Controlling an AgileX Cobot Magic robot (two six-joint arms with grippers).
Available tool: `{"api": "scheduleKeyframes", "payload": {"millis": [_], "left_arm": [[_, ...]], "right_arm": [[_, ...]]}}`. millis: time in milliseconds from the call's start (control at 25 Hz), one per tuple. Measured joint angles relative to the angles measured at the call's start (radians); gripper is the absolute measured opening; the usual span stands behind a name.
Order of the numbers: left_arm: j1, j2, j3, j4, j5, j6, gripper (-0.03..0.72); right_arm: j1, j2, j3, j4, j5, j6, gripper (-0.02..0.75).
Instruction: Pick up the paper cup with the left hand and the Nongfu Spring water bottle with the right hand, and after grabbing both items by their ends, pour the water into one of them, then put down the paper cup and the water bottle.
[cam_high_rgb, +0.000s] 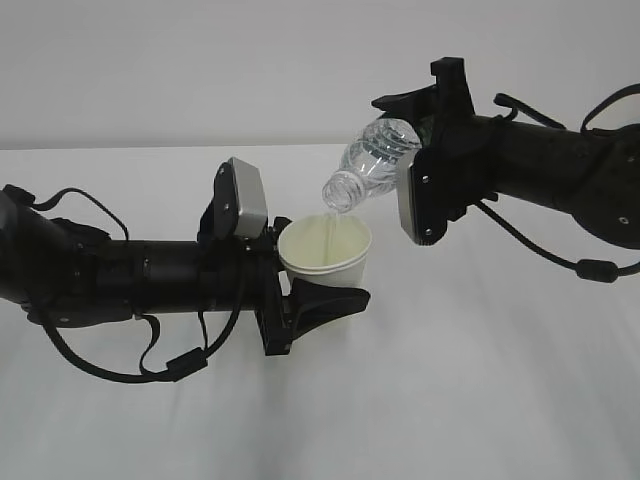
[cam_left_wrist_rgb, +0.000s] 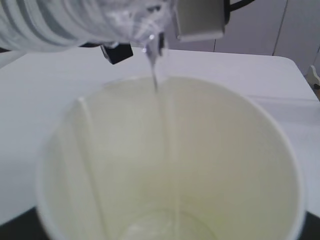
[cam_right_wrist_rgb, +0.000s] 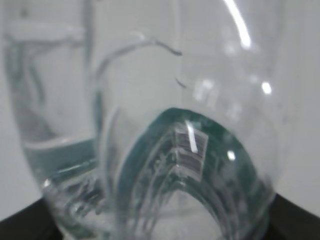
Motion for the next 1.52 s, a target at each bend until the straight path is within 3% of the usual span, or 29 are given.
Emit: {"api": "scheduleKeyframes", "payload": {"millis": [1520], "left_arm": [[0.0,0.0,0.0,0.003,0.0,0.0,0.492]], "right_arm": [[0.0,0.0,0.0,0.0,-0.001,0.0,0.491]]}}
